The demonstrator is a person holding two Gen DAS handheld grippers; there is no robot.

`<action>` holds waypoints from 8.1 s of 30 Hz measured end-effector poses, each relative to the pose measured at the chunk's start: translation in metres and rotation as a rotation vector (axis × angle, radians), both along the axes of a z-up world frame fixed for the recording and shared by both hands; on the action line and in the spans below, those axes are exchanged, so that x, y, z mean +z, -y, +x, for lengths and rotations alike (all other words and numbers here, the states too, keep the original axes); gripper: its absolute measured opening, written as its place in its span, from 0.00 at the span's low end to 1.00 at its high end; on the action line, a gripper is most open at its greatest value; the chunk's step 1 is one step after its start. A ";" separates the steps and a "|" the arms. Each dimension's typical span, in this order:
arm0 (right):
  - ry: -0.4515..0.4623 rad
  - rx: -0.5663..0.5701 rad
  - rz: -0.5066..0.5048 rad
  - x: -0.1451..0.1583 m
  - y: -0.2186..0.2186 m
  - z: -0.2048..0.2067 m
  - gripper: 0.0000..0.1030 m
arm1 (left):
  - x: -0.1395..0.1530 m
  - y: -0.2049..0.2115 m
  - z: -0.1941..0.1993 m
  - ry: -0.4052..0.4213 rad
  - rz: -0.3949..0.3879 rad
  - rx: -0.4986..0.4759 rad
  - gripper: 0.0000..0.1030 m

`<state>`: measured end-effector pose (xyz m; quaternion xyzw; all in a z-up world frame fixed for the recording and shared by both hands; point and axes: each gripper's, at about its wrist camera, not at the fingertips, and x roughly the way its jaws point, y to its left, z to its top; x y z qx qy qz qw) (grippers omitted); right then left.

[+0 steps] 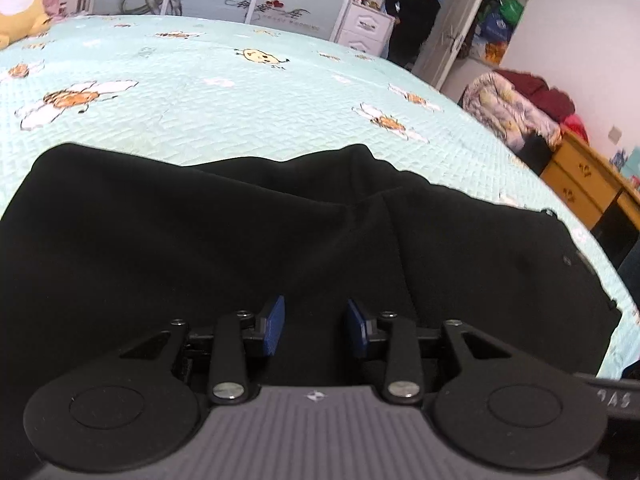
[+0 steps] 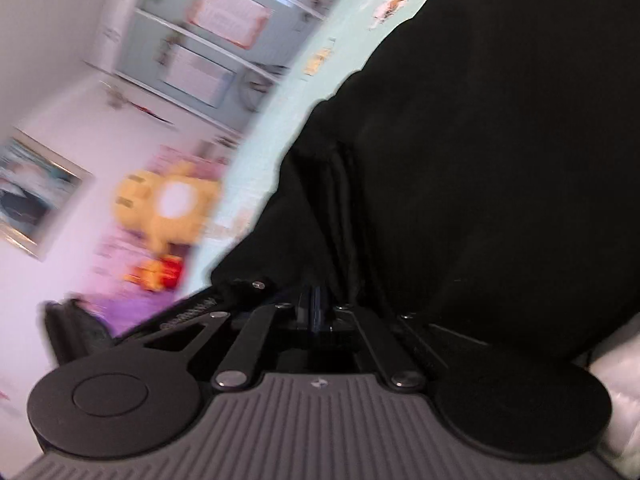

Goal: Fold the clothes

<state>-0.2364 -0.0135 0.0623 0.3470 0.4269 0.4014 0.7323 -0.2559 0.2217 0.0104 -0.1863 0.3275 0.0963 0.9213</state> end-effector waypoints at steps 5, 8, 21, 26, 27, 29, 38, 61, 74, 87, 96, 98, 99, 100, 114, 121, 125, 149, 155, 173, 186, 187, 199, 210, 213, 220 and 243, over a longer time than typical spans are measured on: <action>0.009 -0.008 -0.008 -0.001 0.006 0.002 0.00 | 0.009 -0.003 0.001 -0.028 -0.059 0.026 0.34; 0.028 -0.004 0.005 -0.006 0.007 0.001 0.00 | 0.020 0.000 -0.008 0.002 -0.114 0.043 0.29; 0.140 0.002 0.014 -0.009 0.013 -0.007 0.00 | 0.046 0.027 0.037 0.094 -0.108 -0.034 0.28; 0.173 0.007 0.006 -0.008 0.012 -0.010 0.00 | 0.024 0.024 0.070 0.014 -0.120 -0.066 0.28; 0.178 0.008 0.002 -0.006 0.010 -0.010 0.00 | 0.018 0.024 0.077 -0.010 -0.119 -0.079 0.28; 0.188 0.010 -0.005 -0.002 0.007 -0.011 0.00 | 0.007 0.025 0.082 -0.022 -0.116 -0.087 0.28; 0.304 -0.017 -0.062 0.020 0.013 -0.029 0.00 | 0.008 0.022 0.077 -0.005 -0.114 -0.106 0.31; 0.104 0.028 -0.066 0.012 0.015 -0.024 0.00 | 0.012 0.031 0.079 -0.038 -0.054 -0.129 0.34; -0.006 0.006 0.028 0.014 0.045 -0.017 0.05 | 0.035 0.039 0.050 0.031 -0.151 -0.144 0.35; -0.052 -0.108 0.108 0.010 0.114 -0.048 0.33 | 0.000 0.065 0.030 -0.005 -0.242 -0.184 0.41; -0.060 -0.150 0.078 0.013 0.117 -0.052 0.34 | 0.033 0.051 -0.008 0.099 -0.312 -0.210 0.42; -0.064 -0.159 0.070 0.012 0.116 -0.052 0.34 | 0.033 0.046 -0.020 0.096 -0.321 -0.211 0.43; -0.064 -0.163 0.064 0.012 0.116 -0.053 0.34 | 0.033 0.043 -0.025 0.092 -0.324 -0.202 0.43; -0.062 -0.165 0.061 0.012 0.115 -0.053 0.34 | 0.032 0.042 -0.029 0.088 -0.326 -0.184 0.43; -0.058 -0.175 0.060 0.011 0.124 -0.062 0.43 | 0.010 0.049 -0.010 0.014 -0.258 -0.163 0.48; -0.086 -0.202 0.102 0.000 0.133 -0.059 0.43 | 0.027 0.046 -0.022 0.048 -0.321 -0.142 0.48; -0.148 -0.226 0.118 -0.017 0.139 -0.060 0.46 | 0.038 0.052 -0.032 0.066 -0.298 -0.155 0.48; -0.051 -0.314 0.157 0.005 0.169 -0.052 0.48 | 0.058 -0.004 -0.082 0.176 -0.447 0.002 0.50; 0.020 -0.490 0.154 0.023 0.215 -0.030 0.58 | 0.052 -0.005 -0.076 0.169 -0.451 -0.041 0.50; -0.129 -0.636 0.071 -0.007 0.262 0.054 0.63 | 0.043 0.013 0.011 0.154 -0.434 -0.052 0.50; -0.136 -0.600 0.124 -0.004 0.262 0.075 0.68 | 0.001 0.014 0.046 0.036 -0.463 -0.006 0.48; -0.127 -0.597 0.110 -0.002 0.261 0.075 0.68 | 0.002 0.013 0.047 0.031 -0.466 -0.008 0.48; -0.051 -0.545 -0.004 0.004 0.239 0.083 0.33 | 0.014 0.023 0.042 0.066 -0.416 0.015 0.48; -0.120 -0.532 0.137 -0.015 0.248 0.091 0.45 | -0.010 0.009 0.067 0.052 -0.454 -0.025 0.48; -0.083 -0.517 0.093 -0.002 0.243 0.091 0.31 | -0.009 0.005 0.065 0.051 -0.495 -0.014 0.48; 0.077 -0.505 -0.010 0.064 0.221 0.074 0.27 | 0.015 -0.008 0.009 0.155 -0.529 -0.032 0.45; 0.707 -0.203 -0.313 0.243 0.035 -0.036 0.26 | 0.061 -0.076 -0.116 0.436 -0.521 -0.028 0.33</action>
